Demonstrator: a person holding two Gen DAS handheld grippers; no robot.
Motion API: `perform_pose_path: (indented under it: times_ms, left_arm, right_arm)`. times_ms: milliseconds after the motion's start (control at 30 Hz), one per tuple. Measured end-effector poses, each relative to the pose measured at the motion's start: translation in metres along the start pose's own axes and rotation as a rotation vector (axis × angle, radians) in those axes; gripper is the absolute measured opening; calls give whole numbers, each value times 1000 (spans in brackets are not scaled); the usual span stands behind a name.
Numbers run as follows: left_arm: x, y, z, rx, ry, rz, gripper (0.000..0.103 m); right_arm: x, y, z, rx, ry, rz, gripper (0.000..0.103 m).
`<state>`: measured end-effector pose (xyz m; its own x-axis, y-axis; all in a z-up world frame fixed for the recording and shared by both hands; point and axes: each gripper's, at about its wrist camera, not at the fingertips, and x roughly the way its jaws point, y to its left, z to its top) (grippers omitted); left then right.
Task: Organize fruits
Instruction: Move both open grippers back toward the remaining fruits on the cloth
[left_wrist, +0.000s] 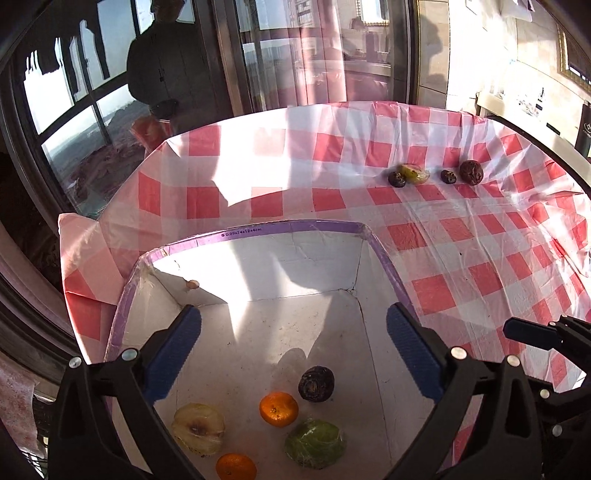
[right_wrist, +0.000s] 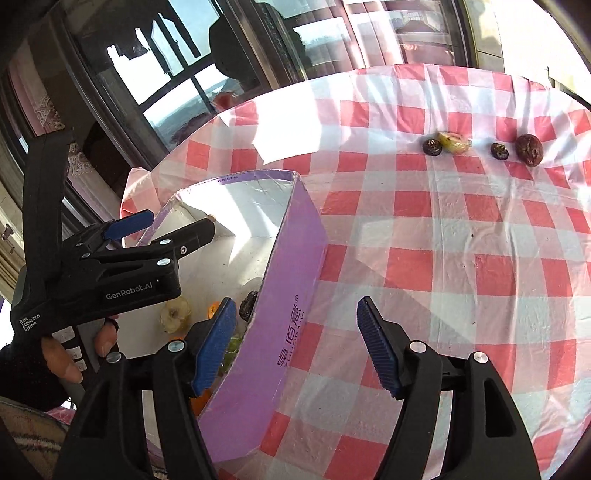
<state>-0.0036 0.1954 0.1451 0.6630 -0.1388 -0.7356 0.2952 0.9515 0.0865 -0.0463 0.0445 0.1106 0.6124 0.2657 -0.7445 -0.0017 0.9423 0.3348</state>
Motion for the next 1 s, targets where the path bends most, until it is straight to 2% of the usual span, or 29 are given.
perform_pose_path:
  times_ms: [167,300,433,600,700,800,1000]
  left_arm:
    - [19,-35,13,7,71,-51,100]
    - [26,-69,23,21,73,-104,100]
    - [38,-113,31,63,79,-173,100]
    - [74,-173,27,122,186,-225,100]
    - [106,-199,18,114,291,-231,100]
    - [135,-215,10,90,367,-205,100]
    - [175,-234,10,72,425,-131,100]
  right_arm:
    - [-3,-58,-10,148,49,-86,71]
    - [-7,-100,-13,232,83,-175,78]
    - [-7,-144,-15,300,119,-241,79]
    - [-6,-195,-12,330,150,-309,81]
    - [2,-224,-3,318,157,-345,81]
    - [17,-250,12,293,160,-361,81]
    - [56,-279,69,142,86,-377,87]
